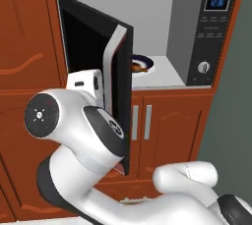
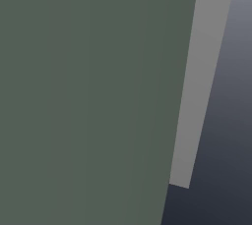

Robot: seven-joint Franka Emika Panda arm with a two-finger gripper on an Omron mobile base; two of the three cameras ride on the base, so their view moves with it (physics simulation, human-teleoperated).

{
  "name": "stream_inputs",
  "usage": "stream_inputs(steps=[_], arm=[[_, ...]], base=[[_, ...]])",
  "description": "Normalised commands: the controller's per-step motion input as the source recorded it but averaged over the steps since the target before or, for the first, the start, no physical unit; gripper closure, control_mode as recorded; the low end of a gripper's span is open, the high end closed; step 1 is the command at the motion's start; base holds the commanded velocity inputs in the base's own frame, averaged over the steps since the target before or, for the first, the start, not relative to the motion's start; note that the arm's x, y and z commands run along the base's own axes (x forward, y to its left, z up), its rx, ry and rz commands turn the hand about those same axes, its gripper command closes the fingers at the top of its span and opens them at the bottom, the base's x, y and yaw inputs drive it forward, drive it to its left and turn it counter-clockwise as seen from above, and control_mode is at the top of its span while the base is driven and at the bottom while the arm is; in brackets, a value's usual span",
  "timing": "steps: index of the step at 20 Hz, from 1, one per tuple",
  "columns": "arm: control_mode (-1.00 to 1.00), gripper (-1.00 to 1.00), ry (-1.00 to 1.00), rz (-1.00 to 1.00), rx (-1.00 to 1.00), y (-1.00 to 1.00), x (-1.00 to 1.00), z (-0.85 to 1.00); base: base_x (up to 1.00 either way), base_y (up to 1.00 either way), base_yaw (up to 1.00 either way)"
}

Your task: Pick the chicken drumstick from the counter and place it in the microwave. Then turn on the microwave.

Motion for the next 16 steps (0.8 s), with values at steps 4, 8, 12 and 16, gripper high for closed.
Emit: stream_inputs(steps=[4, 8, 12, 16], arm=[[-1.0, -1.0, 0.0, 0.0, 0.0, -0.5, 0.02, 0.0], [-1.0, -1.0, 0.0, 0.0, 0.0, -0.55, 0.28, 0.0], [-1.0, -1.0, 0.01, 0.0, 0.0, -0.64, 0.79, 0.0], [-1.0, -1.0, 0.02, -0.01, 0.0, -0.7, 0.85, 0.0]], base=[[0.0, 0.0, 0.0], [0.0, 0.0, 0.0], [0.0, 0.0, 0.0], [0.0, 0.0, 0.0]])
